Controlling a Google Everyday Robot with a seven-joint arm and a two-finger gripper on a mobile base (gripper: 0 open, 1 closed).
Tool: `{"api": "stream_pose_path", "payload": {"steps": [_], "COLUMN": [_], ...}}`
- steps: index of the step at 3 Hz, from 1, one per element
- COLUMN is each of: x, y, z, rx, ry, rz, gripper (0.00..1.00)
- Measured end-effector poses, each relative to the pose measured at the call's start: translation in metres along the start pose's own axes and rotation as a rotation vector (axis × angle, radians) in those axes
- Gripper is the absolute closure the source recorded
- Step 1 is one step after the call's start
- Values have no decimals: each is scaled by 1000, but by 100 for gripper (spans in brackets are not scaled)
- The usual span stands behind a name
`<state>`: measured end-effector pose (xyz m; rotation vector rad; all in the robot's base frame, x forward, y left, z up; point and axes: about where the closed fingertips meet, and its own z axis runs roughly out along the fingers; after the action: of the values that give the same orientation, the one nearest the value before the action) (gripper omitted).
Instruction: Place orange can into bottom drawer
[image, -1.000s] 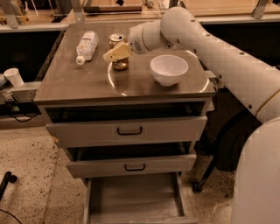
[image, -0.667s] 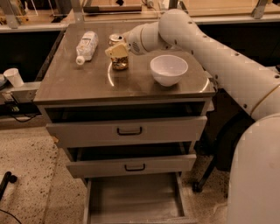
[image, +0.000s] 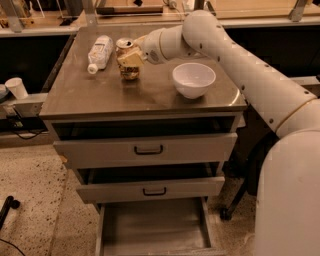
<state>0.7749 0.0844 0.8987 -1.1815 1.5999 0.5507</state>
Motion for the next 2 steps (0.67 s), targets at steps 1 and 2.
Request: {"api": "stream_pose_path", "payload": {"steps": [1, 2], "x": [-19, -49], "y": [37, 105], "z": [-18, -42], "rx": [-136, -295], "ry": [-62, -99], "rz": [-112, -269], "gripper": [100, 100]}}
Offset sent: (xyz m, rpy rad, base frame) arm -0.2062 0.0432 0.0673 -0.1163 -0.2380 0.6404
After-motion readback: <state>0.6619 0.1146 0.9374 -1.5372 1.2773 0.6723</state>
